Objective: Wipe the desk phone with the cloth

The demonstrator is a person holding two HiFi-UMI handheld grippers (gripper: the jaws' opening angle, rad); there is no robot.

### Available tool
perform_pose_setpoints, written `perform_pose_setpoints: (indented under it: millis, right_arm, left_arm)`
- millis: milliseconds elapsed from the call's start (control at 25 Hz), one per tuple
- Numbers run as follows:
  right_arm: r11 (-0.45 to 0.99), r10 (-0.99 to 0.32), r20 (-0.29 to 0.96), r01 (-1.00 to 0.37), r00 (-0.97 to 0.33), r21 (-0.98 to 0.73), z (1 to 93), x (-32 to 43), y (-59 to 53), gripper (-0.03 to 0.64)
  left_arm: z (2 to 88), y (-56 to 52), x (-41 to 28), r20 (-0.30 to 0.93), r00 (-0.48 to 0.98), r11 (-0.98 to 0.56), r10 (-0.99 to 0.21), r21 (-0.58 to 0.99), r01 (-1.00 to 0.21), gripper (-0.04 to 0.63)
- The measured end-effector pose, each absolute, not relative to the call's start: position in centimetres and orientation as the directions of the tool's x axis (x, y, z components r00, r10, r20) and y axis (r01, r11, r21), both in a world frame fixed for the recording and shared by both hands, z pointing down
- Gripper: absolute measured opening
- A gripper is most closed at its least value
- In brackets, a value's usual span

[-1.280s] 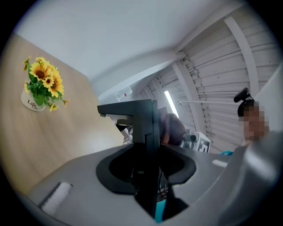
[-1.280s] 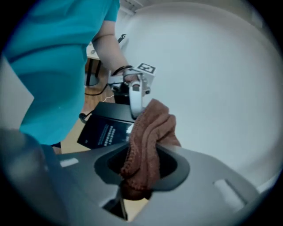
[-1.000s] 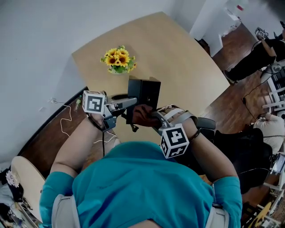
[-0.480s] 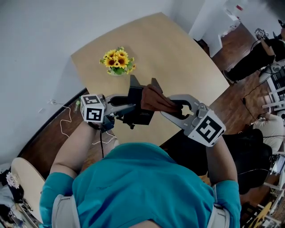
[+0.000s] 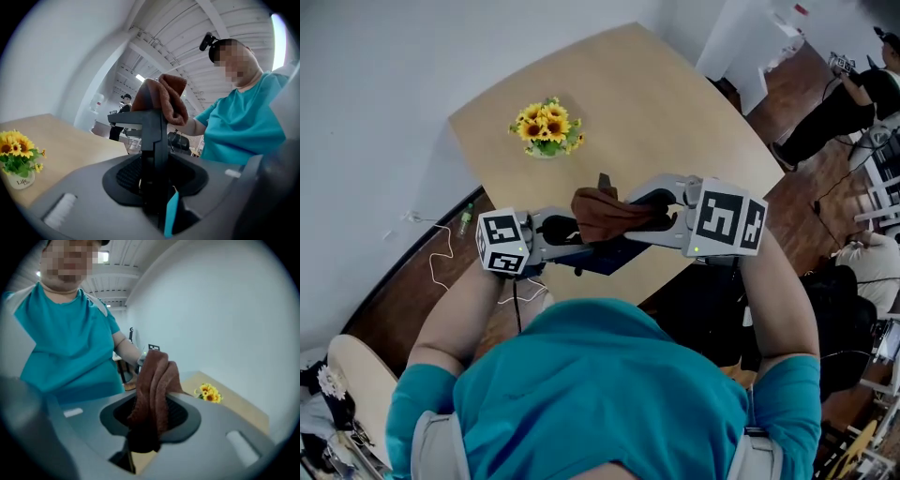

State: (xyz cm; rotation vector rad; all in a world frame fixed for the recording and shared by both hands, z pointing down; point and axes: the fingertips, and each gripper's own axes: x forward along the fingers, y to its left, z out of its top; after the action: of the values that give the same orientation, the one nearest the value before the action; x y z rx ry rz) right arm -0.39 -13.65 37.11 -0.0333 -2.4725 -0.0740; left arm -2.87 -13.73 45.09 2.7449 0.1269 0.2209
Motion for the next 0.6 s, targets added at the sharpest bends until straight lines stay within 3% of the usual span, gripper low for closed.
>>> perform_pose_setpoints:
  millis: [400,600]
  right_arm:
    - [0.998,0.062,0.722,0.03,-0.689,-0.057,40.6,6.8,-10.9,0.115]
    - [1.0,0.009,0.55,0.007,-0.835,-0.005,34.9,4.3,-12.8,0.115]
  left_arm:
    - [44.2,-14.4,-5.4,0.067,0.995,-0.912,0.076,0.409,0.042,0.164]
    - [44.5,-13.3,-4.3,0.111,0.985,-0.925,0.131,0.372,0.081,0.164]
